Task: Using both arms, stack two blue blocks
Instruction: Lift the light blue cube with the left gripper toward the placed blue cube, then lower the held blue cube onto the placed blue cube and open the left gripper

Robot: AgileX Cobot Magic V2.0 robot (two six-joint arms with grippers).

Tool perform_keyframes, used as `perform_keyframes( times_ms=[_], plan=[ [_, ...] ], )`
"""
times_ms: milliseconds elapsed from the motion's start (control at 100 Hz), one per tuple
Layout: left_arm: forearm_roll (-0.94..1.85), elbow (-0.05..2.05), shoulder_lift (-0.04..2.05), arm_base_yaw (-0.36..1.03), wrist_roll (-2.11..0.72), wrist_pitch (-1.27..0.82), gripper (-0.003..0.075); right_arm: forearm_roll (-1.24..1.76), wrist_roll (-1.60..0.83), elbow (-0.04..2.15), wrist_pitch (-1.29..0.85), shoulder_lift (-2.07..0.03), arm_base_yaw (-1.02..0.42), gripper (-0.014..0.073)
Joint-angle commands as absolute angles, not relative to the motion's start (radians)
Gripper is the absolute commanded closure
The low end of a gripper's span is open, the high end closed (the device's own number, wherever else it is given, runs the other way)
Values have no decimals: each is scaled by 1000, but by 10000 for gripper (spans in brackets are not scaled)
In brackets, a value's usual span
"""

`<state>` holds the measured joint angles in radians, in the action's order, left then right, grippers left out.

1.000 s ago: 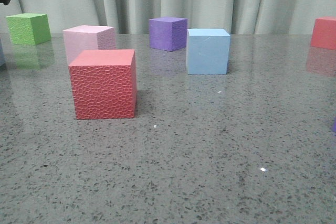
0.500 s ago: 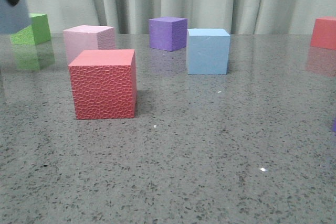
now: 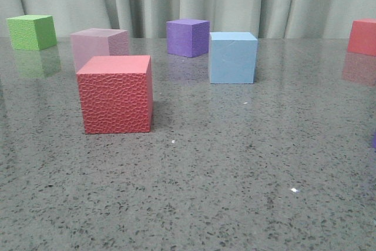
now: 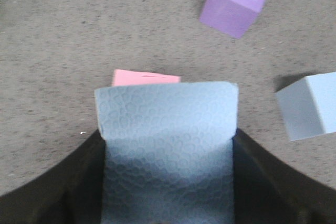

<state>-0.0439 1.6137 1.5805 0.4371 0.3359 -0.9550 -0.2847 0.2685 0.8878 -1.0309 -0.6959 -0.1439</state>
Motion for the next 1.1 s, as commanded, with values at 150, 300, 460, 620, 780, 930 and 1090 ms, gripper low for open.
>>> perform_keyframes(
  times_ms=[150, 300, 460, 620, 780, 930, 1090],
  plan=[
    [-6, 1669, 1608, 521, 399, -858, 510, -297, 260, 909, -967, -692, -138, -8],
    [0, 1730, 1669, 569, 420, -858, 510, -290, 260, 909, -967, -692, -138, -8],
    [0, 1826, 1745, 624, 450, -860, 510, -287, 260, 909, -967, -692, -138, -8],
    [0, 1923, 1820, 664, 468, -896, 510, -283, 260, 909, -967, -692, -138, -8],
    [0, 2005, 1878, 691, 472, -919, 510, -279, 260, 909, -965, -692, -138, -8],
    [0, 2038, 1905, 698, 493, -923, 510, -273, 260, 909, -965, -692, -138, -8],
    [0, 2047, 1913, 698, 516, -923, 510, -271, 260, 909, -957, -692, -138, -8]
  ],
)
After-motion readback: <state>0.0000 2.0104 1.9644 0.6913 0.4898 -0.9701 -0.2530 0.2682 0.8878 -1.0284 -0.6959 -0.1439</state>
